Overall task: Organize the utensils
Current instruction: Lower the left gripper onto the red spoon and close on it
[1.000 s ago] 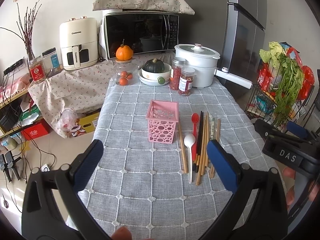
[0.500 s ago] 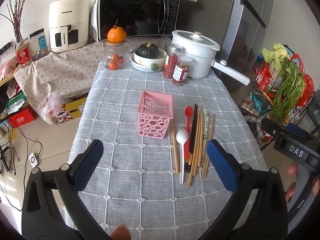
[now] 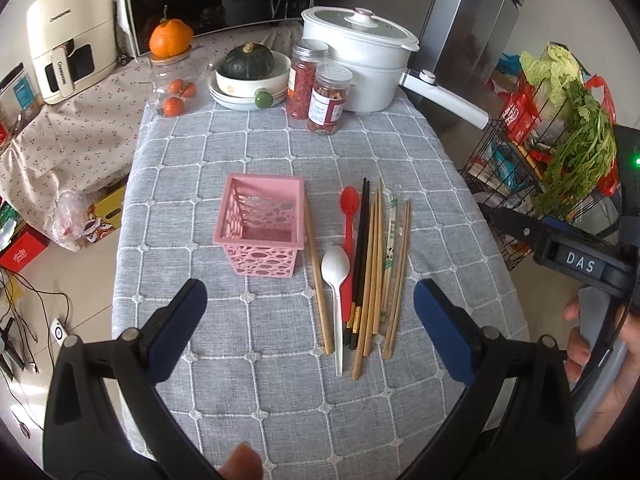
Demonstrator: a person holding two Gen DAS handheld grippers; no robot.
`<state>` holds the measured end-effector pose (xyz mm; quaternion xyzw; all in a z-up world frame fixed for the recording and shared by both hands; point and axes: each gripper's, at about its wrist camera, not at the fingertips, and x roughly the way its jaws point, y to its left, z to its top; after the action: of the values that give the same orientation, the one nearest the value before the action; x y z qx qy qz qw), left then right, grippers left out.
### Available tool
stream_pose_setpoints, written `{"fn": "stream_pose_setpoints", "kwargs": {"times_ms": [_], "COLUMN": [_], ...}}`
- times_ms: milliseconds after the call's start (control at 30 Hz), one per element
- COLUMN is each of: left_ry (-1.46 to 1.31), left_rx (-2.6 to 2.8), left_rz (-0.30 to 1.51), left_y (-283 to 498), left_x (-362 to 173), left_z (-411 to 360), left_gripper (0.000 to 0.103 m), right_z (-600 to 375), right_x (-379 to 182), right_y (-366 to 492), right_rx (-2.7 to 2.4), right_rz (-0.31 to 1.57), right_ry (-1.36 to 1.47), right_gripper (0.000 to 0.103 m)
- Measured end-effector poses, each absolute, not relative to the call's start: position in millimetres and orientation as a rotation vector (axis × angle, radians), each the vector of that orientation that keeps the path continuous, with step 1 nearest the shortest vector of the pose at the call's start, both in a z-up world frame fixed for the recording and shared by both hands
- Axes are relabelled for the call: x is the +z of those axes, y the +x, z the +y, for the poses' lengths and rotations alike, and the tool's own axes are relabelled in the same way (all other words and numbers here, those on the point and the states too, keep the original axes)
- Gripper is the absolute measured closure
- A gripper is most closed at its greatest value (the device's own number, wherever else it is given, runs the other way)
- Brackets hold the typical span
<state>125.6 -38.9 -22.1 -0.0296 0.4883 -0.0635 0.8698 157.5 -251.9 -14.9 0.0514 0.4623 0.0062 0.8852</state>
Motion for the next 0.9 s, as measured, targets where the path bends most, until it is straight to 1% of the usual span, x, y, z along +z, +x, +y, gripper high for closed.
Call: {"fn": "stream_pose_setpoints", "kwargs": {"times_ms": [100,133,167,267,333,367,400,433,533,700,867,900], "left_ry": [-0.026,-0.02,-0.019,0.005,0.036,0.046,0.052,0.055,0.059,0.095,0.071,0.058], "left_rx": [-0.155,-0.169,-0.184,-0.224,-0.239,-0.244,-0.245,-0.248,-0.259,-0.172,-0.134,-0.133], "left_rz": [1.064,1.075,1.086,1.124,1.158,1.177,1.196,1.215,1.263,1.316,1.331,1.338], "left_y": [148,155,162,182,196,204,210,218,241,275,294,295], "left_x": [-32,-35,-38,-50,-62,-68,-75,-82,-100,-126,-143,-146], "left_z": [-54,-61,-67,-89,-103,-108,-113,-118,-130,-135,-133,-132], "left_gripper": [0.001,0.003,0.005,0.015,0.028,0.032,0.038,0.045,0.06,0.062,0.062,0.063], "right_z": [-262,-267,-271,-291,-300,-302,-303,-304,-309,-319,-317,-317], "right_x": [-39,-47,-54,-75,-85,-86,-88,-90,-95,-104,-106,-107], "right_y": [176,182,188,202,206,207,208,209,214,219,221,222], "right_rx": [0.06,0.072,0.08,0.116,0.135,0.131,0.122,0.111,0.101,0.084,0.078,0.078], "right_rz": [1.039,1.07,1.092,1.152,1.173,1.179,1.179,1.181,1.196,1.215,1.22,1.22], "right_ry": [0.16,0.198,0.235,0.388,0.455,0.458,0.452,0.443,0.459,0.497,0.48,0.476], "right_gripper": [0.0,0.001,0.003,0.02,0.025,0.027,0.029,0.029,0.03,0.03,0.03,0.03]}}
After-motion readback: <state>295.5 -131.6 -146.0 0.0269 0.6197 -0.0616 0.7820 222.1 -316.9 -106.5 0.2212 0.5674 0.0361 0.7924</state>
